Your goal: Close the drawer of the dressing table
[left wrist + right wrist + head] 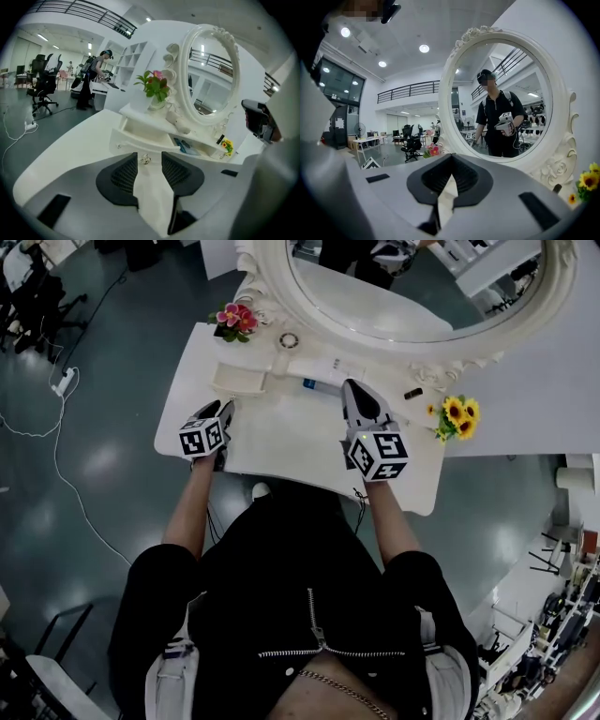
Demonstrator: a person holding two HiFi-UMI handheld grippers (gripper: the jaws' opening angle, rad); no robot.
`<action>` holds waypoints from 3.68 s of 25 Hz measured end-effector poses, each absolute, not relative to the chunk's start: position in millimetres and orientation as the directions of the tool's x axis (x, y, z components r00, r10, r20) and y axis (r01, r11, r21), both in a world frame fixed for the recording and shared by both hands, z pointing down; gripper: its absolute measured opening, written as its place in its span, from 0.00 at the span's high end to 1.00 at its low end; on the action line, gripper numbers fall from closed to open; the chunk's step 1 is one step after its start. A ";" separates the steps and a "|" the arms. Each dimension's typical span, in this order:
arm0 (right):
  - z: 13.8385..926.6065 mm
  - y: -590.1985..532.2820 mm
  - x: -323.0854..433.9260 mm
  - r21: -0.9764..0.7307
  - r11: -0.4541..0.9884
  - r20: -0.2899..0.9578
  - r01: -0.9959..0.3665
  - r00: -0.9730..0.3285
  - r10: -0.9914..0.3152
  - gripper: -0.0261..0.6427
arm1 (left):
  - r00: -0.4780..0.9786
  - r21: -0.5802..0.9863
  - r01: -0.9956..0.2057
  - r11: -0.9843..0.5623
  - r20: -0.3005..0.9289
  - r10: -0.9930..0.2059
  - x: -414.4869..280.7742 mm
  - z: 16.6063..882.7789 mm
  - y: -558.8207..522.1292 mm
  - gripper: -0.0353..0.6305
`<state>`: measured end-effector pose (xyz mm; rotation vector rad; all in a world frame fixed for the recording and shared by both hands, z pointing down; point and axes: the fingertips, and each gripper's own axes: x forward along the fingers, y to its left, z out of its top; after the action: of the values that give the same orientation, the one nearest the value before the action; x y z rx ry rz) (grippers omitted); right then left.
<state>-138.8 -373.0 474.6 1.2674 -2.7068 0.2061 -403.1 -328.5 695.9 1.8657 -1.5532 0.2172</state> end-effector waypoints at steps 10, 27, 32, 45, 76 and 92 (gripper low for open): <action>483.3 -382.5 -114.2 -0.068 0.574 0.222 -0.816 -0.574 -0.789 0.95 | 0.312 0.485 -0.874 0.033 0.613 -0.726 -391.1 743.5 -350.6 0.73; 491.7 -395.6 -102.9 -0.072 0.546 0.246 -0.835 -0.546 -0.801 0.95 | 0.296 0.461 -0.887 0.015 0.594 -0.748 -388.9 742.3 -368.6 0.79; 490.3 -399.1 -98.0 -0.067 0.538 0.249 -0.840 -0.536 -0.806 0.95 | 0.298 0.455 -0.890 0.010 0.600 -0.742 -392.4 743.0 -385.0 0.79; 489.5 -404.6 -75.2 -0.058 0.494 0.259 -0.867 -0.491 -0.832 0.95 | 0.302 0.452 -0.892 0.009 0.611 -0.732 -393.4 743.3 -422.8 0.79; 497.3 -397.5 -111.8 -0.084 0.519 0.226 -0.851 -0.523 -0.822 0.95 | 0.339 0.070 -0.936 -0.345 0.439 -0.832 -351.0 592.0 -393.6 0.91; 482.9 -382.4 -85.2 -0.061 0.478 0.147 -0.876 -0.482 -0.864 0.96 | 0.365 0.012 -0.928 -0.373 0.237 -0.901 -333.8 495.0 -373.5 0.91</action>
<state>-85.2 -382.4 482.9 1.5453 -2.6179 0.1947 -333.8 -373.5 495.0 2.4734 -1.6697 0.2875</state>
